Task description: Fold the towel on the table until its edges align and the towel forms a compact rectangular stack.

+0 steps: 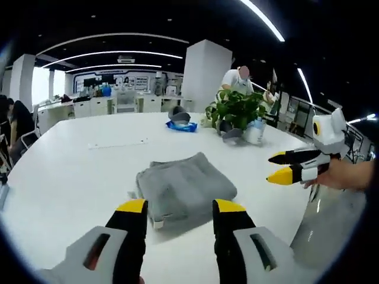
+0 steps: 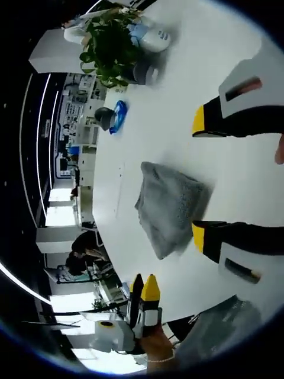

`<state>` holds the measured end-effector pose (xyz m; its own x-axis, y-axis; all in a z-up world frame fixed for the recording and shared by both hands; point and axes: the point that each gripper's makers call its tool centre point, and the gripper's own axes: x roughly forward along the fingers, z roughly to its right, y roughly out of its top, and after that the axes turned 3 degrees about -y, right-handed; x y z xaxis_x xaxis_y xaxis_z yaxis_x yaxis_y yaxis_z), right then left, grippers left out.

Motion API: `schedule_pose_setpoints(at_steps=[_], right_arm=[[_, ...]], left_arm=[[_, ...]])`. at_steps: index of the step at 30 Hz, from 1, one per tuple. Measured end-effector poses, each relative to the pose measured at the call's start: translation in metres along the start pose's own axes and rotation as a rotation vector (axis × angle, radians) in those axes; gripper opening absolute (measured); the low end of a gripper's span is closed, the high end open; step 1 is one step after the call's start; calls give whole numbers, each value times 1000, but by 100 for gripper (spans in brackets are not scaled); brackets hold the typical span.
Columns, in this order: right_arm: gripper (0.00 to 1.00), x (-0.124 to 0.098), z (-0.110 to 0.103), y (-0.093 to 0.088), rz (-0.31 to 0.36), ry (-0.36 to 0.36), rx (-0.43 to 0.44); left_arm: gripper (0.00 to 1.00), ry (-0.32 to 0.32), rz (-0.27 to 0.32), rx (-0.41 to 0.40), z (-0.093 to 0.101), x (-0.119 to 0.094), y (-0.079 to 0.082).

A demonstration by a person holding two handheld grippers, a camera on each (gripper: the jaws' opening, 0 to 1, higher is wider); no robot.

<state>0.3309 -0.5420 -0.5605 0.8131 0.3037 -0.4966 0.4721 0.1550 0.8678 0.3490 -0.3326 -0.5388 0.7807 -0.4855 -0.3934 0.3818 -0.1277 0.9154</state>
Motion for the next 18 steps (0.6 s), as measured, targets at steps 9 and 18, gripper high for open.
schedule_pose_setpoints(at_steps=[9, 18], right_arm=[[86, 2, 9, 0, 18, -47, -9], [100, 0, 5, 2, 31, -58, 31]], left_arm=[[99, 97, -7, 36, -21, -7, -6], [100, 126, -38, -1, -33, -10, -16]])
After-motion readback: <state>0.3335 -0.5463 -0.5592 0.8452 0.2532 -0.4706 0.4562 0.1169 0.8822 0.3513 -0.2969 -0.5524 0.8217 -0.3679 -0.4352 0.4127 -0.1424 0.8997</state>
